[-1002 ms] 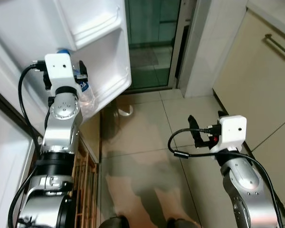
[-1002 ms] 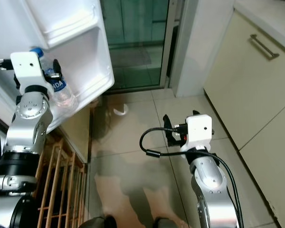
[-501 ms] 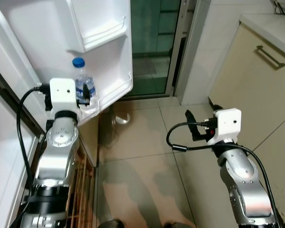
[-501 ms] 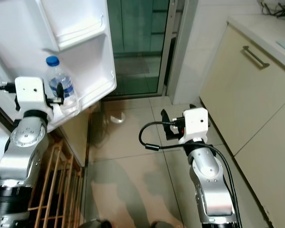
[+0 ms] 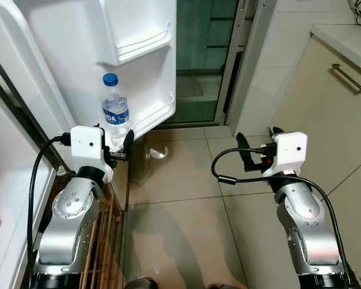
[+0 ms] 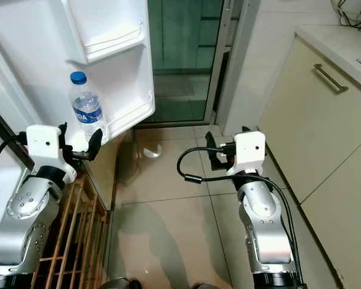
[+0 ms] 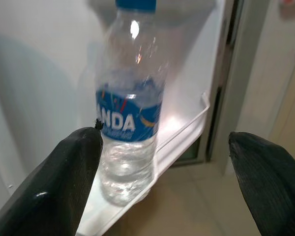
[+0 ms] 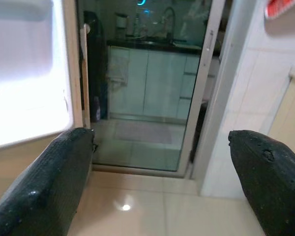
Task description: Restocking fridge
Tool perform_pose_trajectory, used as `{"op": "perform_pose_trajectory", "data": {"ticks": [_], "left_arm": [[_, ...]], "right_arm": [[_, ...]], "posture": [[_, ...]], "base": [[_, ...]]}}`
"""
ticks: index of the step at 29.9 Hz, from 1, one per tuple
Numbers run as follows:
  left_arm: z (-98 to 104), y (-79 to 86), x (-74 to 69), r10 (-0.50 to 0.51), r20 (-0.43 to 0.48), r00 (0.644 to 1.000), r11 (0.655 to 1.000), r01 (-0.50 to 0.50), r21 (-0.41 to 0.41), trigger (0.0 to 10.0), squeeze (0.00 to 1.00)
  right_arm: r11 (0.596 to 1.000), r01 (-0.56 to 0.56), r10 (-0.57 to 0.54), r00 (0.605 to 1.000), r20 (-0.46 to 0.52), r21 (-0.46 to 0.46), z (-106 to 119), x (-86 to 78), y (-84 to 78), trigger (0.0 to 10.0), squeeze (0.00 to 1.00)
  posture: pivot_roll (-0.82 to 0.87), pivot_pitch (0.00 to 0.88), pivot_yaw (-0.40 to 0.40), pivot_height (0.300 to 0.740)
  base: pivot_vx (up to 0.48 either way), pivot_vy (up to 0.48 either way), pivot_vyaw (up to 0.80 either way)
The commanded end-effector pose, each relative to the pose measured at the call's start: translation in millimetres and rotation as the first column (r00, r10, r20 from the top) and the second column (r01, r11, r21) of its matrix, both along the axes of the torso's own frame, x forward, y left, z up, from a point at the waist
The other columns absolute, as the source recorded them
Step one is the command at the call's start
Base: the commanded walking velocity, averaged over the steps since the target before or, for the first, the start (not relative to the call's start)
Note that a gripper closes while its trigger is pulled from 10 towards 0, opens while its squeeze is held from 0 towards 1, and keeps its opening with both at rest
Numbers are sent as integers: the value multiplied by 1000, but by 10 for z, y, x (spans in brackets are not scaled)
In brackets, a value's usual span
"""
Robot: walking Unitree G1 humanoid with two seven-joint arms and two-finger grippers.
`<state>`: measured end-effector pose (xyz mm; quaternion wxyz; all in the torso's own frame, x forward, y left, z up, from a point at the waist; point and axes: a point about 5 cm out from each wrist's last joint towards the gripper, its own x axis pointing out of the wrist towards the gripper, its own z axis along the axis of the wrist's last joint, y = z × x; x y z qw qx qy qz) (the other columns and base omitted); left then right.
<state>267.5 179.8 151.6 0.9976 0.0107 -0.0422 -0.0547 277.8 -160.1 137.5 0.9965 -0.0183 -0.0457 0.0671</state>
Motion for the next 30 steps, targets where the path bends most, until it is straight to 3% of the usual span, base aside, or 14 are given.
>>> {"op": "perform_pose_trajectory", "data": {"ticks": [1, 5, 12, 16, 19, 20, 23, 26, 27, 28, 30], "left_arm": [[65, -11, -29, 15, 44, 999, 1000, -14, -10, 10000, 0], [74, -18, -5, 35, 50, 998, 999, -34, -17, 10000, 0], [106, -68, 13, -1, 65, 998, 998, 5, -56, 10000, 0], [15, 33, 99, 77, 4, 997, 995, -77, -65, 10000, 0], [-250, 325, 314, 300, -171, 938, 947, -315, -64, 10000, 0], [-250, 325, 314, 300, -171, 938, 947, -315, -64, 10000, 0], [-525, 357, 373, 352, -319, 880, 933, -358, 42, 10000, 0], [-514, 314, 380, 316, -308, 897, 946, -322, 32, 10000, 0], [-358, 167, 399, 205, -210, 956, 979, -201, 43, 10000, 0], [-358, 167, 399, 205, -210, 956, 979, -201, 43, 10000, 0], [-211, 56, 420, 137, -122, 983, 990, -132, 50, 10000, 0]], "right_arm": [[999, 22, -21, 1000, -10, 42, -26, 22, -29, 10000, 24], [999, 21, -21, 1000, -18, 31, -45, 50, -20, 10000, 24], [1000, 26, -26, 1000, -18, 15, -30, 105, -54, 10000, 31], [1000, 20, -20, 1000, -21, 5, -37, 121, -40, 10000, 31], [1000, -11, 11, 999, -35, -8, -65, 150, 28, 10000, 35], [1000, -11, 11, 999, -35, -8, -65, 150, 28, 10000, 35], [1000, -22, 21, 999, -41, -15, -89, 162, 40, 10000, 35], [1000, -20, 20, 999, -43, -13, -99, 157, 26, 10000, 43], [1000, 0, 0, 998, -65, 9, -151, 143, -30, 10000, 47], [1000, 0, 0, 998, -65, 9, -151, 143, -30, 10000, 47], [1000, 14, -12, 996, -89, 27, -207, 132, -60, 10000, 55]], "posture": [[-46, 0, 16, 740], [-50, 0, 12, 740], [-57, 0, 13, 740], [-62, 0, 16, 740], [-71, 0, 20, 740], [-71, 0, 20, 740], [-80, 0, 30, 740], [-83, 0, 36, 740], [-79, 0, 39, 740], [-79, 0, 39, 740], [-78, 0, 43, 740]], "base": [[0, -431, 0], [0, -437, 0], [0, -442, 729], [0, -442, 687], [0, -437, 677], [0, -435, 675], [0, -150, 658], [0, 0, 642], [0, 0, 613], [0, 0, 613], [135, -124, 600]]}}
